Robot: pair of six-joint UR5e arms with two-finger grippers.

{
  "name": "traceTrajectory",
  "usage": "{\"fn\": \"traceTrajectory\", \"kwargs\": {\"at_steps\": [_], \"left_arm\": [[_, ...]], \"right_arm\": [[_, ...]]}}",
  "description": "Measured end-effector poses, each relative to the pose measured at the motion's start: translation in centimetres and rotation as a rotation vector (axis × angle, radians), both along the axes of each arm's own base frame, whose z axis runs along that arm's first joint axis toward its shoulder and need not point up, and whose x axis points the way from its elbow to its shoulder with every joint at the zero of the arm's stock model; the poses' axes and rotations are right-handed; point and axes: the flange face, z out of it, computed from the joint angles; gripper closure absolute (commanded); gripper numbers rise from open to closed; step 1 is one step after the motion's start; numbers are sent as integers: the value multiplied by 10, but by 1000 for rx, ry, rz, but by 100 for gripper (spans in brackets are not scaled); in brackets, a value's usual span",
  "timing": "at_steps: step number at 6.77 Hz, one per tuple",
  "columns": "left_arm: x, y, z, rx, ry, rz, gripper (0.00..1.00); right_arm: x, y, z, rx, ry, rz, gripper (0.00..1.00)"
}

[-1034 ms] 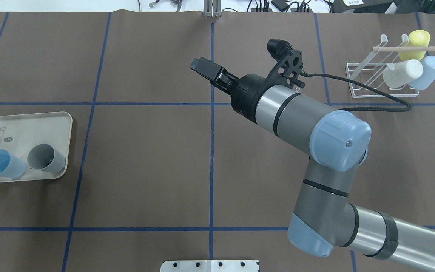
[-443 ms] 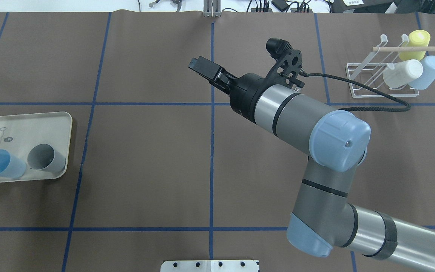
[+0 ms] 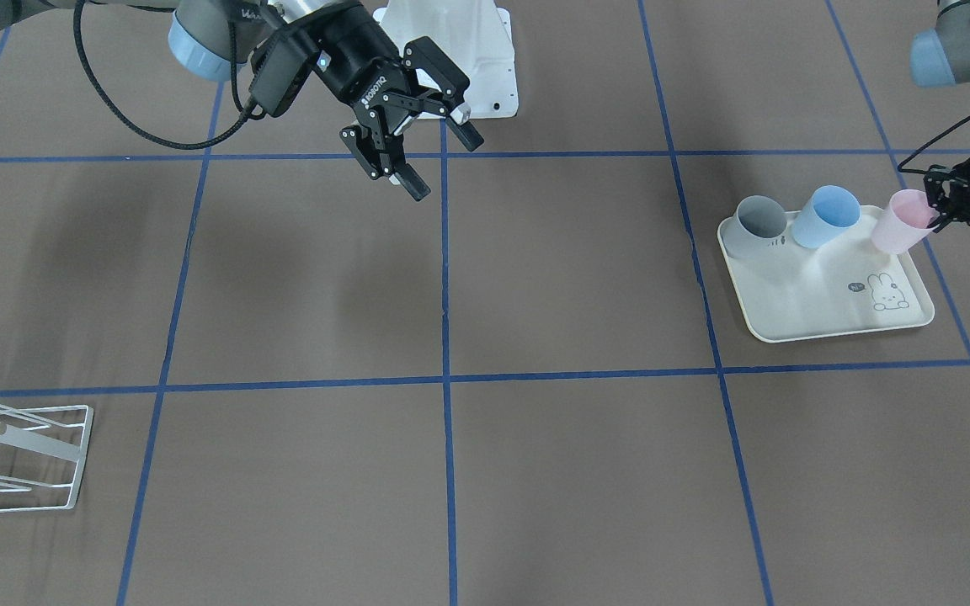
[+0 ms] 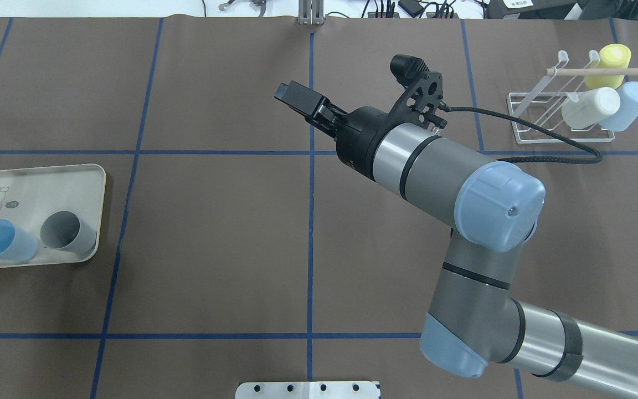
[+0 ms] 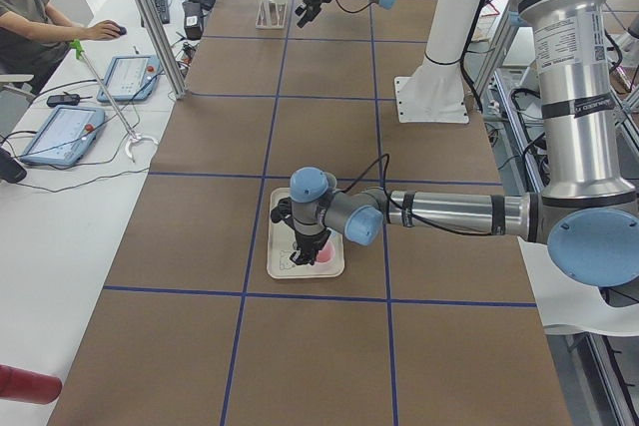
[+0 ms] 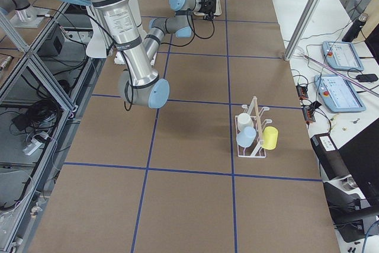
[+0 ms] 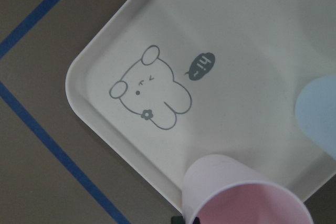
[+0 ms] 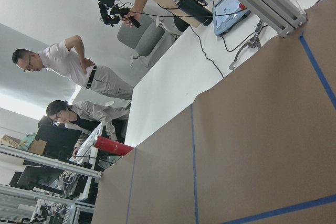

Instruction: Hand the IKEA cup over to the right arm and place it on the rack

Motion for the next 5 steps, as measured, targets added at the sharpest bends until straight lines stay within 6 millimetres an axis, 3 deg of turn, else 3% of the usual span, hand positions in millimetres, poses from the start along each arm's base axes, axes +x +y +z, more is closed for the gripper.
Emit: {"fn": "traceTrajectory", "kwargs": {"at_steps": [2,3,5], "left_arm": [[-70,-23,-22,44,5,-171,100],[-96,-41,-39,76,2,-239,100],[-126,-96,-99,126,0,-390,100]], "right_arm": [[2,1,-1,2,-7,1,0],[3,1,-2,3,-9,5,0],[5,1,-3,3,-15,18,0]]}}
